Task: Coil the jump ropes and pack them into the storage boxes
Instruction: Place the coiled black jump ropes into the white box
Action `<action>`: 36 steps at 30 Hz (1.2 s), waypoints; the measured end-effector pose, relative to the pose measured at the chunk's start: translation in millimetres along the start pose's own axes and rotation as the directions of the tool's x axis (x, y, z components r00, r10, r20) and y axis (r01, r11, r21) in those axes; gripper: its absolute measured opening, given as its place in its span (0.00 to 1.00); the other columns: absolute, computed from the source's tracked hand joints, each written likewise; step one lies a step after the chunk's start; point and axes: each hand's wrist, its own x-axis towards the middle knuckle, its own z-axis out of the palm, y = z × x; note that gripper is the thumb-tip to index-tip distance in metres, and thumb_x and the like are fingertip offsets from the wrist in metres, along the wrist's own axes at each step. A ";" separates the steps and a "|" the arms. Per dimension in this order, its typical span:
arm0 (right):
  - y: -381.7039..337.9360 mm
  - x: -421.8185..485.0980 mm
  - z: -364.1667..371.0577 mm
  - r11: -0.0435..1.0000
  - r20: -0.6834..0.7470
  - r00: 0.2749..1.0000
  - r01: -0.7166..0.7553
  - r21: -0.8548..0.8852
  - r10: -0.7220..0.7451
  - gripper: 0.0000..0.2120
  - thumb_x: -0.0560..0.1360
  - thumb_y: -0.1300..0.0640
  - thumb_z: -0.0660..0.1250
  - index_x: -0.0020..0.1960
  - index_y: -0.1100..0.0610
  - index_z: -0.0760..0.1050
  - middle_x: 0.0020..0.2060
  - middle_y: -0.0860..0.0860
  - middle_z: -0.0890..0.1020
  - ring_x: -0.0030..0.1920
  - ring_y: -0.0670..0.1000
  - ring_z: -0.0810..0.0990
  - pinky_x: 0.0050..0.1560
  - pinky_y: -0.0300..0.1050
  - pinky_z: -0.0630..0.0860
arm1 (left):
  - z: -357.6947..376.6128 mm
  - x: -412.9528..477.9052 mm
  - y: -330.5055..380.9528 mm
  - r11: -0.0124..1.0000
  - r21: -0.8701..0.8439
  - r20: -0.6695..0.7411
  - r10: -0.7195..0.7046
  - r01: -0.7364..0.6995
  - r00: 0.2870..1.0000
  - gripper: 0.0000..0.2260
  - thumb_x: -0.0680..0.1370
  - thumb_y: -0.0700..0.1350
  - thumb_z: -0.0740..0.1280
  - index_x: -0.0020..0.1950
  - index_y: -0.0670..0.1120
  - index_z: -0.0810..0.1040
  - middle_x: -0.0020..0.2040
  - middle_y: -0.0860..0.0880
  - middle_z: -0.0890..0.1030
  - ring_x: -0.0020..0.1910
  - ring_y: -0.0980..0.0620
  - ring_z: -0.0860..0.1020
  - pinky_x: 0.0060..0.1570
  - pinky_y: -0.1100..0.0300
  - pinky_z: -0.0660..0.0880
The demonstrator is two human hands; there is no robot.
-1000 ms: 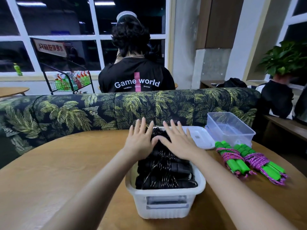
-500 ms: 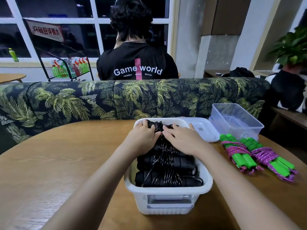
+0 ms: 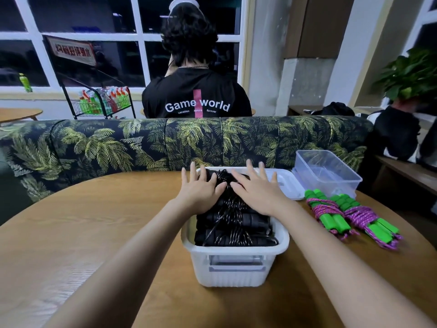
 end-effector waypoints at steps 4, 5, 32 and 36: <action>-1.0 -68.2 -4.6 0.998 0.117 0.993 -0.041 0.044 0.035 0.32 0.75 0.29 0.39 0.77 0.33 0.38 0.79 0.49 0.35 0.77 0.67 0.34 0.73 0.69 0.39 | -7.5 -58.6 13.3 0.979 -0.197 -0.017 0.050 -0.052 0.999 0.27 0.84 0.58 0.42 0.81 0.49 0.43 0.81 0.43 0.40 0.78 0.42 0.36 0.75 0.40 0.35; -0.6 -82.2 0.3 0.998 0.146 0.988 -0.055 0.040 0.049 0.33 0.74 0.27 0.40 0.77 0.33 0.37 0.78 0.49 0.34 0.76 0.67 0.33 0.73 0.70 0.39 | -3.5 -71.2 16.5 0.984 -0.170 0.011 0.059 -0.056 0.998 0.27 0.84 0.58 0.42 0.81 0.51 0.42 0.81 0.44 0.40 0.78 0.42 0.36 0.75 0.40 0.35; 84.5 85.6 89.7 0.943 -0.108 0.956 -0.245 0.225 0.274 0.25 0.74 0.41 0.71 0.67 0.50 0.73 0.65 0.48 0.74 0.67 0.53 0.67 0.60 0.49 0.68 | 12.1 -6.1 -100.9 0.983 -0.020 -0.002 -0.184 0.184 0.983 0.25 0.83 0.60 0.43 0.80 0.62 0.43 0.81 0.49 0.40 0.79 0.39 0.39 0.76 0.42 0.47; 98.4 103.7 110.7 0.960 -0.095 0.959 -0.254 0.114 0.265 0.21 0.72 0.41 0.73 0.61 0.48 0.76 0.60 0.47 0.76 0.65 0.52 0.68 0.58 0.50 0.67 | 12.8 0.5 -105.6 0.974 -0.042 -0.003 -0.221 0.221 0.975 0.24 0.81 0.65 0.43 0.77 0.68 0.44 0.81 0.41 0.43 0.77 0.33 0.38 0.76 0.43 0.45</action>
